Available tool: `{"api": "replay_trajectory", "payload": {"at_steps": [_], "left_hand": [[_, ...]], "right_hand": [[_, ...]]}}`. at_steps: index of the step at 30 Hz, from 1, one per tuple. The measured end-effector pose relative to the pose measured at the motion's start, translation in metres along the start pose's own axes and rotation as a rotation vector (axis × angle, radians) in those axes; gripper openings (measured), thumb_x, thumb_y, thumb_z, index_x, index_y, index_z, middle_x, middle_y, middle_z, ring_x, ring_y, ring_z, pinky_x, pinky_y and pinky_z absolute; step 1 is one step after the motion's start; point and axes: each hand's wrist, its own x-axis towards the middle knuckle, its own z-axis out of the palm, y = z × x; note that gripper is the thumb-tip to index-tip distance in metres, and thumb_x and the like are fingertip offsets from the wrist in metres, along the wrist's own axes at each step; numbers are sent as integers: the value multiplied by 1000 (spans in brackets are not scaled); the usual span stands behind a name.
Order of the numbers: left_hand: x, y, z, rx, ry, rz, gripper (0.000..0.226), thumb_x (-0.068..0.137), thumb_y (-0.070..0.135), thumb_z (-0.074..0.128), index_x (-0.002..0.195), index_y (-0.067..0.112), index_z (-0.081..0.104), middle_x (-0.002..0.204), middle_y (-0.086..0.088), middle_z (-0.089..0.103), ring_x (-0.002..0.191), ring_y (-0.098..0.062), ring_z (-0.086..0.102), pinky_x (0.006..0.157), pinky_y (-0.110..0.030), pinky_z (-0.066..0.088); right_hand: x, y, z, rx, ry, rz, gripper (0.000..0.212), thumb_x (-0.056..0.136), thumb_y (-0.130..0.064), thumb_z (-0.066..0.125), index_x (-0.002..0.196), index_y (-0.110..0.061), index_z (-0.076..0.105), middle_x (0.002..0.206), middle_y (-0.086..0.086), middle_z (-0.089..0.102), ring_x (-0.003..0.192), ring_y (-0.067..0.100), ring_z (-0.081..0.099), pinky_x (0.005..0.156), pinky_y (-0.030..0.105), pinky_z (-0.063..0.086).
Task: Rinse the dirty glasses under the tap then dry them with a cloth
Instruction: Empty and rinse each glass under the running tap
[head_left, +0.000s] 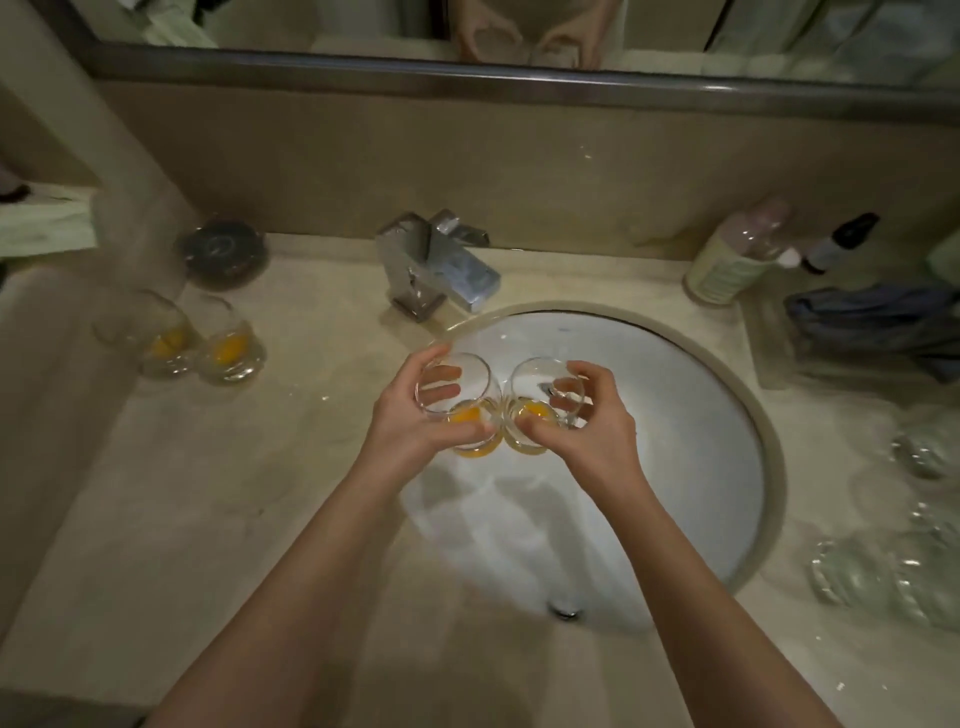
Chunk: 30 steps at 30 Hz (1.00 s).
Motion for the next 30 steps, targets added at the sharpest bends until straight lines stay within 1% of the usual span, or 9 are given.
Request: {"api": "replay_trajectory", "payload": {"at_steps": [3, 5, 8, 12, 16, 19, 22, 25, 30], "left_hand": [[17, 1, 19, -67, 36, -8, 92, 30, 35, 89, 113, 33, 49, 116, 7, 65, 109, -10, 64, 80, -27, 56], [30, 1, 28, -79, 57, -6, 88, 30, 38, 88, 109, 34, 50, 113, 10, 68, 107, -8, 65, 86, -31, 55], [44, -1, 37, -123, 72, 5, 81, 35, 24, 90, 107, 33, 54, 111, 7, 68, 104, -8, 65, 78, -19, 54], [55, -6, 41, -109, 59, 21, 79, 40, 17, 87, 112, 27, 58, 111, 3, 68, 99, -7, 65, 78, -17, 54], [60, -15, 38, -82, 53, 19, 80, 29, 33, 87, 105, 34, 63, 106, 7, 70, 93, 2, 66, 76, -18, 54], [66, -20, 37, -76, 62, 19, 79, 28, 38, 85, 104, 36, 63, 105, 8, 71, 96, -3, 68, 75, -18, 54], [72, -23, 35, -70, 49, 25, 82, 27, 37, 85, 106, 37, 63, 105, 8, 71, 99, -3, 67, 74, -15, 53], [78, -25, 36, -61, 36, 33, 79, 33, 24, 90, 106, 37, 62, 106, 9, 71, 101, -2, 66, 72, -13, 52], [87, -26, 37, -47, 29, 65, 80, 37, 20, 87, 112, 35, 63, 104, 12, 71, 100, -1, 66, 75, -17, 54]], "right_hand": [[22, 3, -14, 34, 24, -31, 71, 64, -15, 89, 119, -28, 46, 114, -5, 60, 104, 11, 62, 73, 14, 50], [35, 4, -20, 47, 34, -63, 68, 64, -15, 89, 118, -27, 48, 113, -8, 60, 105, 12, 61, 73, 15, 51], [56, 0, -23, 86, 71, -99, 65, 65, -16, 89, 117, -26, 51, 113, -5, 61, 104, 14, 61, 70, 15, 52], [88, -9, -20, 117, 136, -154, 64, 65, -18, 89, 115, -28, 49, 109, -7, 59, 103, 15, 61, 87, 30, 52], [121, -18, -16, 104, 190, -186, 65, 66, -21, 89, 116, -27, 48, 109, -7, 58, 102, 15, 61, 88, 30, 52], [143, -20, -13, 56, 200, -209, 64, 67, -24, 89, 116, -28, 47, 112, -3, 59, 99, 14, 59, 87, 29, 52], [160, -18, -9, 37, 218, -204, 66, 67, -25, 88, 117, -27, 47, 112, -4, 58, 101, 16, 59, 88, 31, 51], [171, -15, -5, 53, 234, -177, 68, 67, -25, 88, 122, -24, 48, 116, -3, 57, 105, 18, 60, 92, 33, 51], [178, -14, -4, 25, 233, -176, 72, 67, -27, 88, 126, -23, 46, 121, -1, 56, 107, 17, 58, 96, 37, 50]]}}
